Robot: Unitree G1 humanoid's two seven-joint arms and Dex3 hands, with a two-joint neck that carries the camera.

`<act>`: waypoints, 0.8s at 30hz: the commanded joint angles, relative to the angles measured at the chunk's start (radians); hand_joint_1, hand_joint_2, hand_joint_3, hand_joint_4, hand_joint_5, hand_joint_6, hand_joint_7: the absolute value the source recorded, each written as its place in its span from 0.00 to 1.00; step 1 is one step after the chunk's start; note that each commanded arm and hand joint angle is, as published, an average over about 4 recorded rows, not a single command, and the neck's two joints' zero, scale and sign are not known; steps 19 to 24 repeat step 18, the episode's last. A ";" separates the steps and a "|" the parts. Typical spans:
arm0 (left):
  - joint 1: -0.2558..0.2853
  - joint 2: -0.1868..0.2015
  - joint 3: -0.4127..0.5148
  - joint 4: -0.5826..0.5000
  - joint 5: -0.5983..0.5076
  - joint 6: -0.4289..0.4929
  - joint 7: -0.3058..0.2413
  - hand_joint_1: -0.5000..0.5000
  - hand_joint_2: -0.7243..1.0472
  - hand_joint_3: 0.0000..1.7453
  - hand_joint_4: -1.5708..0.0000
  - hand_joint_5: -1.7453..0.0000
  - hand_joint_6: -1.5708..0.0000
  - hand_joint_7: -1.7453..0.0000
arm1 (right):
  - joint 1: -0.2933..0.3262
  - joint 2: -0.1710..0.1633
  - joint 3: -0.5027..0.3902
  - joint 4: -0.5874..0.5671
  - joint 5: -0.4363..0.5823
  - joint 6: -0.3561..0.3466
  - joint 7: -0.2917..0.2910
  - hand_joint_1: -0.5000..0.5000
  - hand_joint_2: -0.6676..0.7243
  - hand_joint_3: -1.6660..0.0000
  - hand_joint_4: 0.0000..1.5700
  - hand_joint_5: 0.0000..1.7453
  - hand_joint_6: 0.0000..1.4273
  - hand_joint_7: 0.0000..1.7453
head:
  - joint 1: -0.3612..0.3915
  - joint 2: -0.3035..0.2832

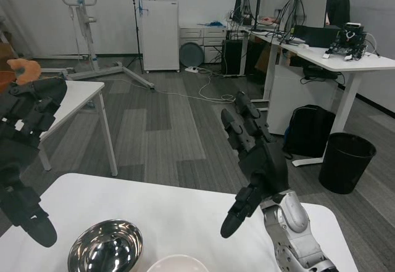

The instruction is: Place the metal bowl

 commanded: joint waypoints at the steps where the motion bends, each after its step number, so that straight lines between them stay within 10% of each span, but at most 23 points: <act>1: -0.007 0.005 -0.016 0.009 -0.012 0.000 -0.006 0.00 0.00 0.01 1.00 0.94 0.98 0.56 | 0.009 0.006 -0.009 -0.017 -0.003 -0.017 -0.003 0.08 0.82 1.00 0.00 0.00 0.00 0.00 | -0.002 0.002; 24: 0.054 0.012 -0.016 0.014 -0.039 0.000 -0.010 0.00 0.05 0.00 1.00 0.94 0.98 0.56 | 0.009 0.035 0.007 -0.011 -0.037 -0.016 -0.007 0.08 0.82 1.00 0.00 0.00 0.00 0.00 | -0.001 0.005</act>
